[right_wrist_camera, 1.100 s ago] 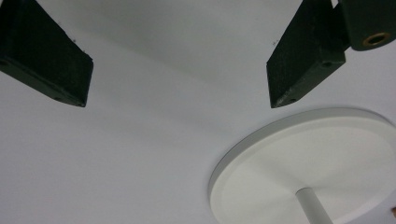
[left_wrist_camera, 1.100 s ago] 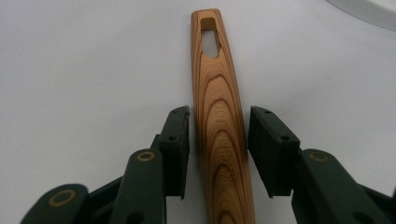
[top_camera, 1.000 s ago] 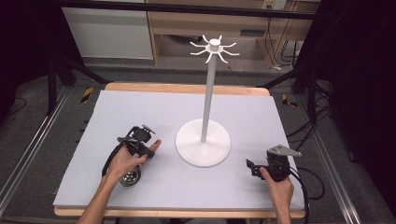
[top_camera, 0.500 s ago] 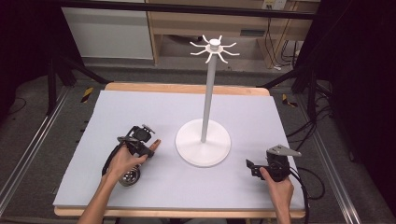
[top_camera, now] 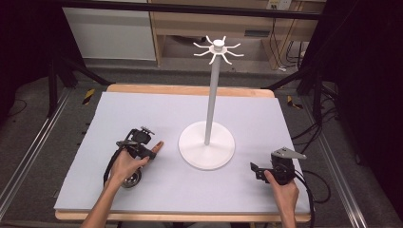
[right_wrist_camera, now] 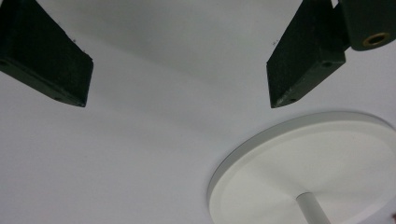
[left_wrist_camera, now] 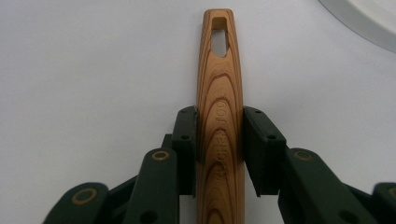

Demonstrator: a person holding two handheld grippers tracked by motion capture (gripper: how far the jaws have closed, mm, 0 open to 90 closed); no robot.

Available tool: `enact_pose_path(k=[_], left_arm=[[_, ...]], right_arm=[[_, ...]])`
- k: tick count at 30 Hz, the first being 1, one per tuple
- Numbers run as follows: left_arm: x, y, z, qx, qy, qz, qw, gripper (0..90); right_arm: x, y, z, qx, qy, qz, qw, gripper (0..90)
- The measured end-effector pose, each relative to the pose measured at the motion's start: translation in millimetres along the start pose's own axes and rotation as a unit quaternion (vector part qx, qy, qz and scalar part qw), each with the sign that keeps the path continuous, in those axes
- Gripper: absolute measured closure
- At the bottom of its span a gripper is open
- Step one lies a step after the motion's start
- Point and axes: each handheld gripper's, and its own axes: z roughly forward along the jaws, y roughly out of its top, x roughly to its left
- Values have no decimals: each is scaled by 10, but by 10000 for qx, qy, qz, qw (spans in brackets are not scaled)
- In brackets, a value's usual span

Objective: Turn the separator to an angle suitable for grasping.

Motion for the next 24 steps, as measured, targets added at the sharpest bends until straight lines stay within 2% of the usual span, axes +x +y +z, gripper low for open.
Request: enact_pose_path(k=[5,11,13,14,18,24], left_arm=[[7,-16,-15,-75,-60,34,9999,672],[35,-94,-121,-461,-203,-13,9987,674],[34,-156,-206,-709,-197,37,9973,675],[34,-156,-206,-709,-197,37,9973,675],[11,-262,-310,-1046,-263,40,9942,675],[22,-333,-458,-1286,-253,68,9913,675]], right_arm=[[-9,-2,-3,1,-1,8,10000,77],[-12,-6,-4,-18,8,37,10000,77],[-13,-6,-7,-21,-3,36,10000,77],[-13,-6,-7,-21,-3,36,10000,77],[-11,-7,-8,-34,-24,39,10000,77],[-7,-6,-12,-78,25,43,10000,77]])
